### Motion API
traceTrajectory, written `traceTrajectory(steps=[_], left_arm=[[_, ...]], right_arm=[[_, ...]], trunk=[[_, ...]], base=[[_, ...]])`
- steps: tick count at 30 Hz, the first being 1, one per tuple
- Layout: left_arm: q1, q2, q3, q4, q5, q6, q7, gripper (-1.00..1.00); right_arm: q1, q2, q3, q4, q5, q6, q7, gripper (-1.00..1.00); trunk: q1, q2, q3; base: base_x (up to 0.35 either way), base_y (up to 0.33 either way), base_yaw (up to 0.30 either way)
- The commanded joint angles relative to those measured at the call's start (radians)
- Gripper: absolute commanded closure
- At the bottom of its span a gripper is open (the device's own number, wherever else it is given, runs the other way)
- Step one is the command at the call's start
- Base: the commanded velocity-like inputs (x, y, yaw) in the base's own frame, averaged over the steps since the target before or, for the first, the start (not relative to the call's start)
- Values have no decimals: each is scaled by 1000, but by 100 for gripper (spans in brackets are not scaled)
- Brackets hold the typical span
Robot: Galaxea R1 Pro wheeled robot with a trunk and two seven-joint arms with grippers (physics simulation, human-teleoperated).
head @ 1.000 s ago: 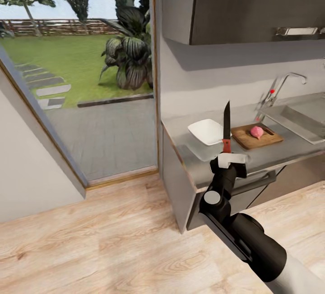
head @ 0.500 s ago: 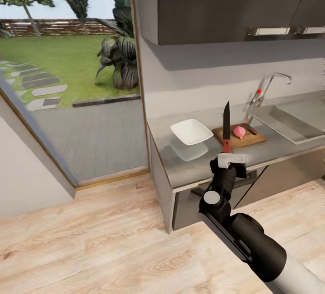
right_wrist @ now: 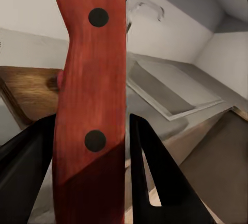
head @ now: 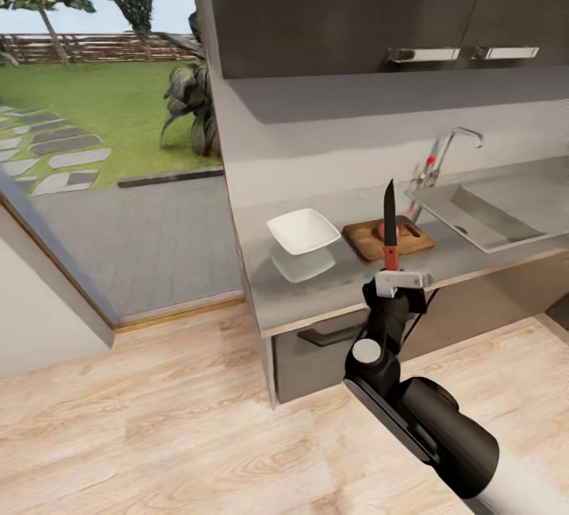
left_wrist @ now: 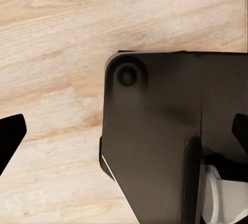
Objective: In the kitchen, take the Vidalia onion out of the sink, dice it on the chopping board with the paring knife, put the diced onion into the bowl on the countertop, then place both the paring knife and the chopping board into the sink.
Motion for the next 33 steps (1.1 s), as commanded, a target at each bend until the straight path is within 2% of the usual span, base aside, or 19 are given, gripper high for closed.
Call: traceTrajectory(steps=[1,11,33], left_arm=[[0,2,-8,-3,9,-3,9,-100],[0,2,-8,-2,9,-3,9,-100],[0,3,-8,-2,9,-2,9,-100]], right_arm=[[-2,-1,12,-1,-7,9,-8,100],[-2,0,28,0,-7,7,-10,100],[-2,2,30,0,-7,8,-11,100]], trunk=[[1,-2,-2],[1,-2,-2],[1,-2,-27]], base=[[0,-322,0],[0,-322,10],[0,-321,202]])
